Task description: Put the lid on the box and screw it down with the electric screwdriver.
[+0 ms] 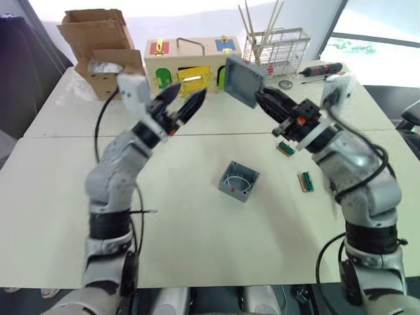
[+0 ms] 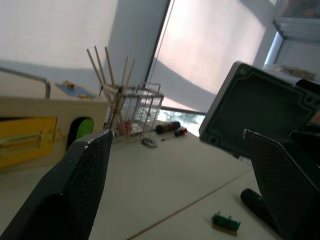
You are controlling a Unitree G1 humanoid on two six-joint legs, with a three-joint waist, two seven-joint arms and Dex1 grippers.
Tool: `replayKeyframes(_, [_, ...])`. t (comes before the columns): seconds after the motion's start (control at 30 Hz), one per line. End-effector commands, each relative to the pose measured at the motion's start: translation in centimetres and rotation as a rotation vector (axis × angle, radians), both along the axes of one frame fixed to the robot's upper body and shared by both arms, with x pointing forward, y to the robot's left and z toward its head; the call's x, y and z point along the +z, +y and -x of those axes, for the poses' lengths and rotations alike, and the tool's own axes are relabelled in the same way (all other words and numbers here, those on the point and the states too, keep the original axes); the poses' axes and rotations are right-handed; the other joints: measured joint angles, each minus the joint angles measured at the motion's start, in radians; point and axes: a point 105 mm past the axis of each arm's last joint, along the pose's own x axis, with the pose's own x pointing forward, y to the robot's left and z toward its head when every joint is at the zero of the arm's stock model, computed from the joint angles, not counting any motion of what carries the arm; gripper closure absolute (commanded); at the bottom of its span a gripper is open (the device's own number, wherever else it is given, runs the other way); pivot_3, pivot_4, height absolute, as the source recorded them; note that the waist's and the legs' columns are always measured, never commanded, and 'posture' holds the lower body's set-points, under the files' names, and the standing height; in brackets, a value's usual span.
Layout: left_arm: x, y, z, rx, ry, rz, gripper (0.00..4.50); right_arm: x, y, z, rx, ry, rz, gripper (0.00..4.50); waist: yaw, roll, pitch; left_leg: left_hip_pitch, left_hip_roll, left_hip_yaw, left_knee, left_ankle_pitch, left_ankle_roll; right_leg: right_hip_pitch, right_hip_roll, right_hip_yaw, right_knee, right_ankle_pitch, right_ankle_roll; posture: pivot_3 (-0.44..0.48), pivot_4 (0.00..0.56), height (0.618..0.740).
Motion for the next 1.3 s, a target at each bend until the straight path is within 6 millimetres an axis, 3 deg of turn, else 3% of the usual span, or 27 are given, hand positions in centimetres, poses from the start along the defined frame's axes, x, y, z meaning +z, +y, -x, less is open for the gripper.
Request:
replayKeyframes(0.03, [-1.8,0.3,2.5,-0.083,0.035,-0.100,0.05,1.2,0.0,2.4,-0.081,-0.294,0.189,4.40,0.001,0.000,0.000,0.000,0.000,0.000,0.000,0.000,0.000,0.000,0.000,0.000,0.000,0.000,0.000,0.000,0.150,0.734])
replayKeyframes(0.1, [-3.2,0.8,3.2,-0.103,0.079,-0.137,0.05,0.1,0.0,3.3,-0.103,-0.393,0.328,4.40,0.003,0.000,0.000,0.000,0.000,0.000,0.000,0.000,0.000,0.000,0.000,0.000,0.000,0.000,0.000,0.000,0.150,0.734])
replayKeyframes(0.27, [-6.5,0.8,4.6,-0.141,0.146,-0.244,0.05,-5.1,-1.0,5.0,-0.100,-0.610,0.694,4.40,0.005,0.000,0.000,0.001,-0.001,0.000,0.000,0.000,0.000,0.002,0.000,0.000,-0.001,0.000,0.000,0.000,0.150,0.734])
replayKeyframes(0.57, [-7.0,-0.5,5.1,-0.211,0.099,-0.324,0.05,-10.9,-1.9,5.9,-0.025,-0.804,0.893,4.40,0.001,0.001,0.000,0.002,-0.001,0.001,-0.001,0.000,0.000,0.003,0.001,0.000,-0.001,0.000,0.000,0.000,0.150,0.734])
replayKeyframes(0.8, [-6.5,0.3,5.4,-0.281,0.084,-0.375,0.05,-13.1,-2.5,5.1,-0.008,-0.841,0.959,4.40,0.001,0.001,0.000,0.002,0.000,0.001,-0.001,0.000,-0.001,0.003,0.001,0.001,-0.001,0.000,-0.001,0.000,0.150,0.734])
replayKeyframes(1.3, [-6.4,0.1,4.4,-0.318,0.081,-0.396,0.05,-15.1,-3.1,3.1,-0.012,-0.859,1.003,4.40,-0.002,0.001,0.000,0.003,0.000,0.001,-0.001,0.000,-0.001,0.003,0.001,0.001,-0.001,0.000,-0.001,0.000,0.150,0.734])
